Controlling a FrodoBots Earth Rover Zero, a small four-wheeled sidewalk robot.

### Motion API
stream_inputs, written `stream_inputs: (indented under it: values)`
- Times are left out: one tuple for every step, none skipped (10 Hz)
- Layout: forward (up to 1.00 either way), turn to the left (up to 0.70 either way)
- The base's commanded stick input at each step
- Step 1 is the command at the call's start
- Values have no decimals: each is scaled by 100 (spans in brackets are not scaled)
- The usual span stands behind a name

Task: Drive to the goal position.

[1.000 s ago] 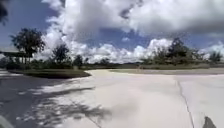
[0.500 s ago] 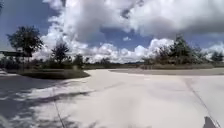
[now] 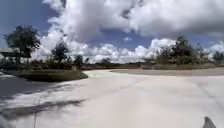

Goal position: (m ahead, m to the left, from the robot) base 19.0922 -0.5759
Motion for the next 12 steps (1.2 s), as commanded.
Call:
stream_inputs:
  values:
    - [85,0]
    - [85,0]
    - [85,0]
    - [85,0]
    - [85,0]
    - [85,0]
    - [85,0]
    - [85,0]
    - [85,0]
    - [85,0]
    - [85,0]
    - [85,0]
